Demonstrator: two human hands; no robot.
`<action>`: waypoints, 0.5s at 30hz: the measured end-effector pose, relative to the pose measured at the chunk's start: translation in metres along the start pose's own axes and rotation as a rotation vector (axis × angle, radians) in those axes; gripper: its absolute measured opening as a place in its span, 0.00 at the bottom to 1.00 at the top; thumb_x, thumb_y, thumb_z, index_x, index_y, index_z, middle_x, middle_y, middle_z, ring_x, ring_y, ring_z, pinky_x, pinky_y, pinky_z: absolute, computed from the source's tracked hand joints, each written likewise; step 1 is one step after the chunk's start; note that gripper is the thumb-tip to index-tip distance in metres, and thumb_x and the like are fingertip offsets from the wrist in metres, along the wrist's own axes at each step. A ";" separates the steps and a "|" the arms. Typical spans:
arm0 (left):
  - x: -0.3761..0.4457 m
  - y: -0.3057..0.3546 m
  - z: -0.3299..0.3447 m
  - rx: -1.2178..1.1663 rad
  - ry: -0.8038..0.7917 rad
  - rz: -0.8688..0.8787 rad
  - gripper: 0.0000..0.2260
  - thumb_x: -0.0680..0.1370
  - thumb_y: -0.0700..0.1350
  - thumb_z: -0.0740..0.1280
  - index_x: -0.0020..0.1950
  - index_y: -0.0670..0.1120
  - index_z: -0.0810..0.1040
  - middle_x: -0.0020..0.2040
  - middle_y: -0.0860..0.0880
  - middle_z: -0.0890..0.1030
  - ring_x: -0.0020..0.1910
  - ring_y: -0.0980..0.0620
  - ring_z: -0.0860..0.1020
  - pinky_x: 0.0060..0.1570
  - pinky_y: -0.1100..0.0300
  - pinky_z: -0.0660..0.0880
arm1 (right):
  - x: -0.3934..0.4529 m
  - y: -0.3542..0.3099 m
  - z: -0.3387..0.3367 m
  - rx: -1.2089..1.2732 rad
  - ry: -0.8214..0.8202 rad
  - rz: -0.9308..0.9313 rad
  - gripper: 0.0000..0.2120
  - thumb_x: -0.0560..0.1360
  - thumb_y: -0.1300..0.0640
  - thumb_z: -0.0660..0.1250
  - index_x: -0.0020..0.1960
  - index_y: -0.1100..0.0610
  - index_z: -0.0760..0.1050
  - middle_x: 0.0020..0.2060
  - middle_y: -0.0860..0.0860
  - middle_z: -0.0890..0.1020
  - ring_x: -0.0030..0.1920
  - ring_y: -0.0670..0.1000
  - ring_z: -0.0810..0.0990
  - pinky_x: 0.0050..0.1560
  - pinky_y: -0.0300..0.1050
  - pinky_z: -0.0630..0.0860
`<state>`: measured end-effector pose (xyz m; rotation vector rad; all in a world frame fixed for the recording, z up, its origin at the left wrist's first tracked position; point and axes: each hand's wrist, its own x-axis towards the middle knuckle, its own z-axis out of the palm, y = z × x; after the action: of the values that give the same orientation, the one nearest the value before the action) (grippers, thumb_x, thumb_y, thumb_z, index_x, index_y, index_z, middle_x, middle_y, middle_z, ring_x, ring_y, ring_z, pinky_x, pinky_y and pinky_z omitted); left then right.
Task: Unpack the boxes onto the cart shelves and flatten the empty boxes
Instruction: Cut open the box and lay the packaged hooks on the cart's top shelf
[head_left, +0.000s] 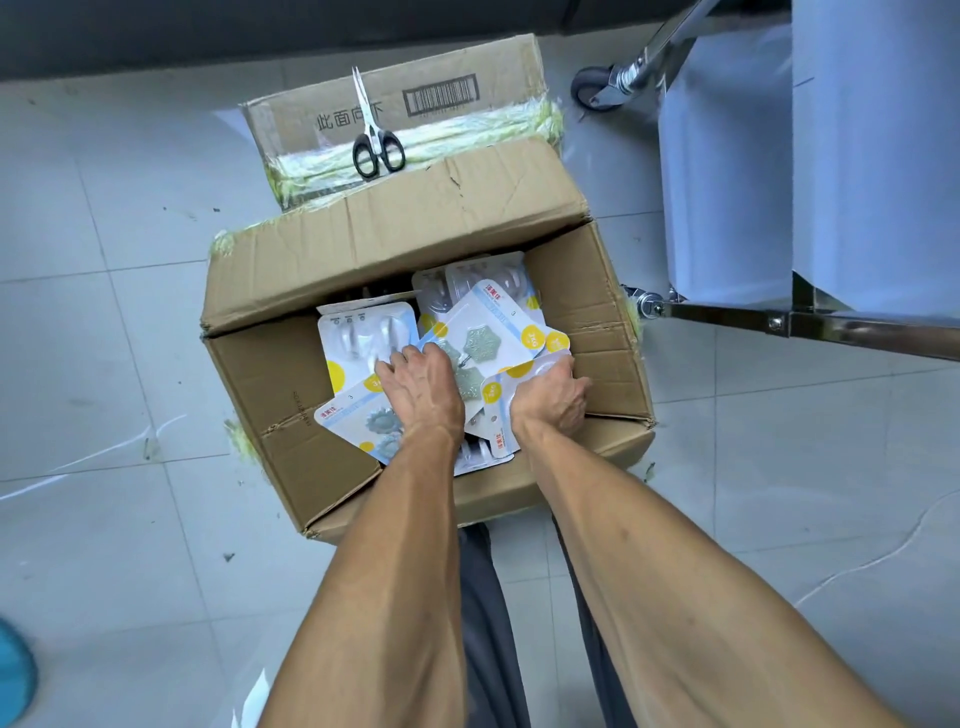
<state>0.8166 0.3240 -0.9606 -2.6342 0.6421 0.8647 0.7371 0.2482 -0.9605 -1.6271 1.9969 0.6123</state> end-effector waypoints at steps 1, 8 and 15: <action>-0.002 -0.001 0.000 0.023 -0.004 0.011 0.15 0.71 0.32 0.63 0.54 0.46 0.75 0.49 0.46 0.77 0.51 0.45 0.74 0.58 0.50 0.64 | 0.000 -0.001 0.000 0.030 -0.012 0.046 0.16 0.79 0.58 0.62 0.66 0.56 0.67 0.57 0.61 0.74 0.53 0.62 0.78 0.46 0.50 0.72; -0.007 -0.008 0.004 0.053 -0.030 -0.022 0.09 0.73 0.37 0.63 0.51 0.46 0.75 0.47 0.46 0.77 0.49 0.45 0.73 0.56 0.50 0.64 | 0.005 0.003 -0.002 0.268 -0.053 0.342 0.18 0.79 0.52 0.64 0.63 0.62 0.71 0.60 0.61 0.79 0.61 0.61 0.77 0.54 0.51 0.73; 0.000 0.004 0.004 -0.155 0.024 0.103 0.08 0.78 0.42 0.60 0.57 0.44 0.72 0.54 0.43 0.75 0.54 0.42 0.72 0.49 0.51 0.65 | 0.010 -0.006 -0.003 0.287 -0.024 0.298 0.14 0.79 0.53 0.62 0.60 0.59 0.75 0.59 0.59 0.80 0.61 0.60 0.76 0.55 0.50 0.72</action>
<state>0.8123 0.3220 -0.9638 -2.7735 0.7512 0.9485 0.7407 0.2378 -0.9650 -1.1609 2.2115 0.4212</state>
